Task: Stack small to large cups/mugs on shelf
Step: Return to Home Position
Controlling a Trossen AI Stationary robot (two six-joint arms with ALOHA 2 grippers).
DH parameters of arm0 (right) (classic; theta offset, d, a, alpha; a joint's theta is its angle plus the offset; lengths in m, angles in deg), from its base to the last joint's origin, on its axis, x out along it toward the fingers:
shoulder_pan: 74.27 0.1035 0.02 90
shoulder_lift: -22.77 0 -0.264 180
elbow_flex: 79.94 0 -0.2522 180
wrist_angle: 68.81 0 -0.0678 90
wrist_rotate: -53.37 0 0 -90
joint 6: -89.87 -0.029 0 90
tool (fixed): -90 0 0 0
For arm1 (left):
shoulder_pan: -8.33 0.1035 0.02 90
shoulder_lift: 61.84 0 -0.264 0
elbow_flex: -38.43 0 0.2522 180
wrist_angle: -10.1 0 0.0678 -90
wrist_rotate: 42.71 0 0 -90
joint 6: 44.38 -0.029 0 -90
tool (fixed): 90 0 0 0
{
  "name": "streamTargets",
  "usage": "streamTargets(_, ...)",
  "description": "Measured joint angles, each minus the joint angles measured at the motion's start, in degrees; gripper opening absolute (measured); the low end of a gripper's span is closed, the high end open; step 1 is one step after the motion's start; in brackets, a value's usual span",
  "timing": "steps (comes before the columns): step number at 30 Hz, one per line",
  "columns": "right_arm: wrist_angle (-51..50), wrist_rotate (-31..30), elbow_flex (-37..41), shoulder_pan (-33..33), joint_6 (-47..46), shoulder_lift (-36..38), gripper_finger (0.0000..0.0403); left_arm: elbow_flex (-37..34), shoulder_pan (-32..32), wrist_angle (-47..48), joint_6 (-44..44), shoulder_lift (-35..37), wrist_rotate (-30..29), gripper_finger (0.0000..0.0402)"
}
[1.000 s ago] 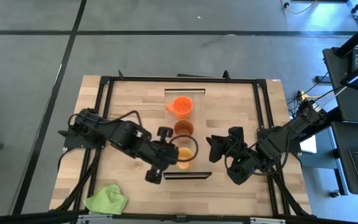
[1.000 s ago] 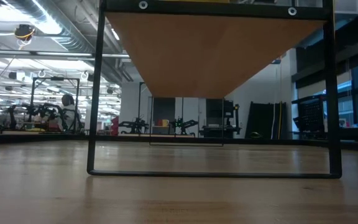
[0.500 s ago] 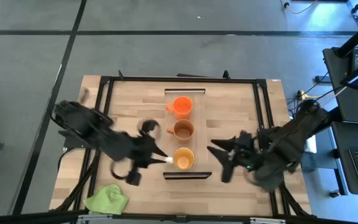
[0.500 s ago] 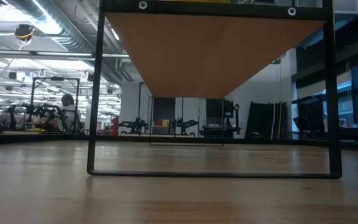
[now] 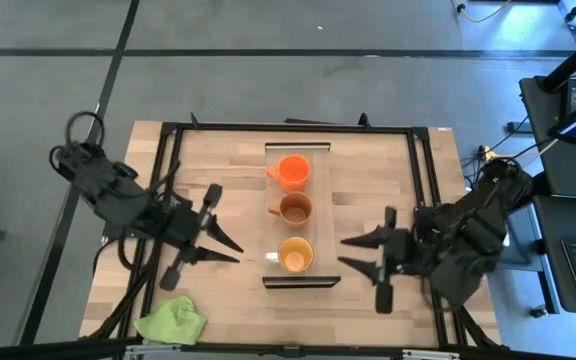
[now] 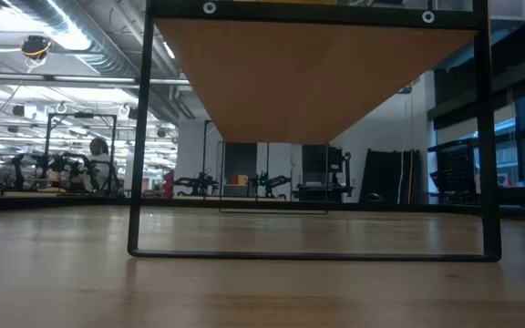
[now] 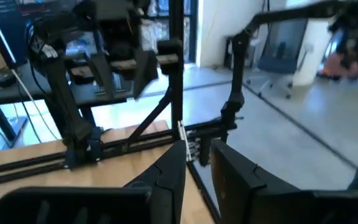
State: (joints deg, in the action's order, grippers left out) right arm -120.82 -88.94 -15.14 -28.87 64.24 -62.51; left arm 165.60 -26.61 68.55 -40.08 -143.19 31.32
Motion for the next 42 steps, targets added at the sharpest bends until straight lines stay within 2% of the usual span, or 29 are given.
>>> streamTargets(4, 9.31, 1.3, 10.12, 0.03, -4.81, 1.21, 0.0156, -22.03, -1.83, -22.25, 0.39, 9.46, -1.16, 0.0069)
streamTargets(9, 35.05, 4.83, 23.35, 0.39, 5.08, 6.54, 0.0156, -46.73, -4.44, -49.21, 1.36, 23.49, -1.4, 0.0069)
streamTargets(12, 44.88, 4.57, 30.68, 1.28, 11.73, 12.74, 0.0156, -56.95, -5.46, -58.62, 1.57, 31.59, -3.02, 0.0069)
streamTargets(14, 48.17, 0.54, 35.95, 2.28, 13.05, 18.23, 0.0156, -62.18, -6.06, -60.92, 1.59, 36.81, -6.71, 0.0069)
streamTargets(17, 50.73, -5.25, 42.76, 3.79, 13.88, 26.59, 0.0156, -67.43, -6.78, -60.91, 3.19, 43.86, -11.82, 0.0069)
streamTargets(20, 50.59, -8.39, 47.85, 5.6, 8.06, 34.06, 0.0156, -70.55, -6.79, -60.72, 4.62, 49.96, -13.22, 0.0069)
streamTargets(22, 51.2, -7.26, 50.32, 6.13, 0.2, 37.75, 0.0156, -71.79, -6.85, -60.96, 7.23, 52.62, -12.57, 0.0069)
streamTargets(24, 49.29, -3.11, 52.66, 6.63, -7.14, 41.09, 0.0156, -72.72, -6.86, -60.78, 10.25, 54.5, -10.34, 0.0069)
streamTargets(26, 49.25, 0.39, 54.71, 6.79, -9.71, 43.56, 0.0156, -72.97, -6.88, -60.44, 13.24, 55.73, -8.15, 0.0069)
streamTargets(28, 49.38, 1.59, 56.41, 6.81, -6.68, 45.46, 0.0156, -72.97, -6.84, -60.44, 12.25, 56.74, -6.25, 0.0069)
streamTargets(29, 49.66, 3.63, 57.05, 6.77, -2.4, 46.0, 0.0156, -72.93, -6.82, -60.36, 8.82, 57.18, -4.77, 0.0069)
streamTargets(31, 50.34, 11.0, 58.34, 6.7, 6.78, 46.91, 0.0156, -72.93, -6.84, -58.3, 2.52, 57.88, -1.58, 0.0069)
streamTargets(36, 61.29, 26.32, 63.75, 5.93, 24.76, 49.73, 0.0156, -76.74, -6.81, -58.23, -0.85, 61.14, -0.96, 0.0069)
streamTargets(38, 63.46, 32.63, 66.79, 5.61, 30.24, 52.07, 0.0156, -79.85, -6.81, -61.18, -3.08, 63.07, -0.22, 0.0069)
streamTargets(40, 65.43, 34.82, 70.16, 5.23, 32.04, 54.18, 0.0156, -84.11, -6.62, -64.87, -6.07, 65.22, 3.39, 0.0069)
streamTargets(42, 67.11, 33.9, 73.94, 4.54, 32.04, 56.29, 0.0156, -88.64, -6.11, -70.09, -8.6, 67.37, 7.63, 0.0069)
